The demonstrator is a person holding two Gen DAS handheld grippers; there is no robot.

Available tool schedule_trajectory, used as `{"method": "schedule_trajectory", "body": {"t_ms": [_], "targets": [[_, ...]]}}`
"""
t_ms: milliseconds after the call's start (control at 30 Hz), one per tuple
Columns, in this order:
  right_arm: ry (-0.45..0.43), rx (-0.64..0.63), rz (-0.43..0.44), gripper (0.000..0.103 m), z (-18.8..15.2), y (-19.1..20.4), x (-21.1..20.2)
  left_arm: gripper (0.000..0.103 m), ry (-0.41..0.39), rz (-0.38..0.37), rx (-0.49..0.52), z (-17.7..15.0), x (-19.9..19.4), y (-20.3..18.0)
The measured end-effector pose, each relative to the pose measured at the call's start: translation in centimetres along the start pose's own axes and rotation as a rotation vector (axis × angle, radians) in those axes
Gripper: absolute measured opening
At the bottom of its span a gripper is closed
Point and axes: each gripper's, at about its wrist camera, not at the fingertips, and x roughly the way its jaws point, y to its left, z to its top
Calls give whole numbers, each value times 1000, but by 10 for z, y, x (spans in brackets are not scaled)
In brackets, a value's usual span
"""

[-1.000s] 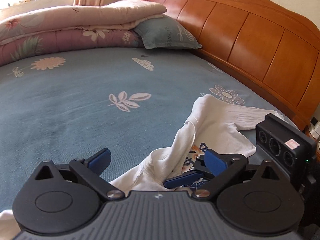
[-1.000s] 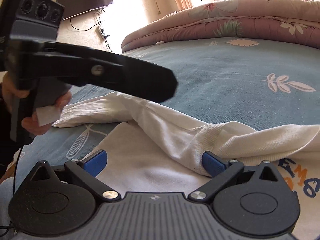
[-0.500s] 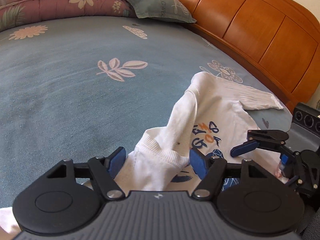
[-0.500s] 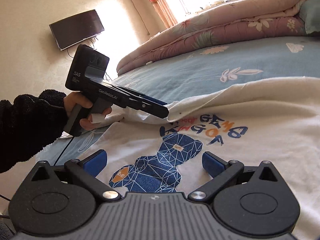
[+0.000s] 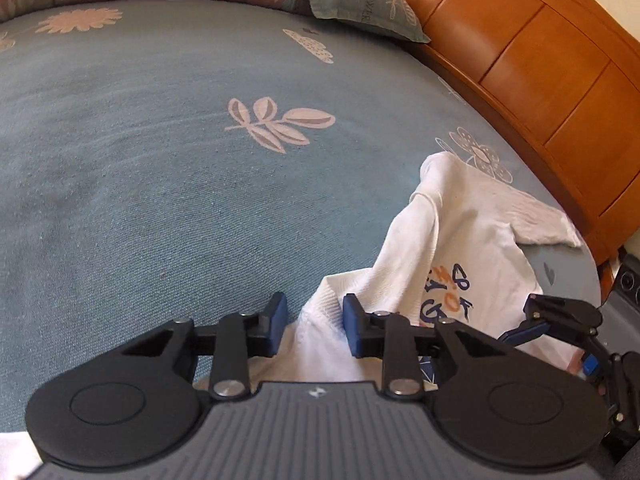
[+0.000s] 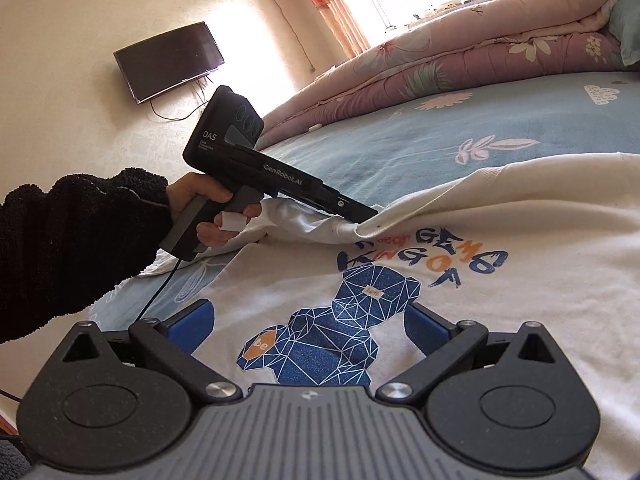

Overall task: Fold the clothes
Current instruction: 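Grasp the sweatshirt edge with the left gripper and lift it, then lay the lifted sweatshirt flat and open the left gripper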

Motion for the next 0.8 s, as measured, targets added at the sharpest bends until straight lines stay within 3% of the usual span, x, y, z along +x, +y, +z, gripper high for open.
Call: {"method": "schedule_trajectory", "body": {"t_ms": [133, 200, 267, 600, 733, 800], "targets": [[-2, -9, -1, 103, 0, 1, -2, 19, 24, 105, 164, -6, 0, -28], [-5, -24, -7, 103, 0, 3, -2, 8, 25, 163, 184, -5, -2, -36], [-10, -47, -12, 103, 1, 7, -3, 5, -2, 217, 211, -2, -8, -43], [-104, -87, -30, 103, 8, 10, -25, 5, -192, 392, 65, 56, -24, -16], [-105, -85, -47, 103, 8, 6, -26, 5, -211, 432, 7, 72, -7, 5], [-101, -86, -55, 103, 8, 5, -26, 6, -175, 442, -15, 74, 10, 14]]}}
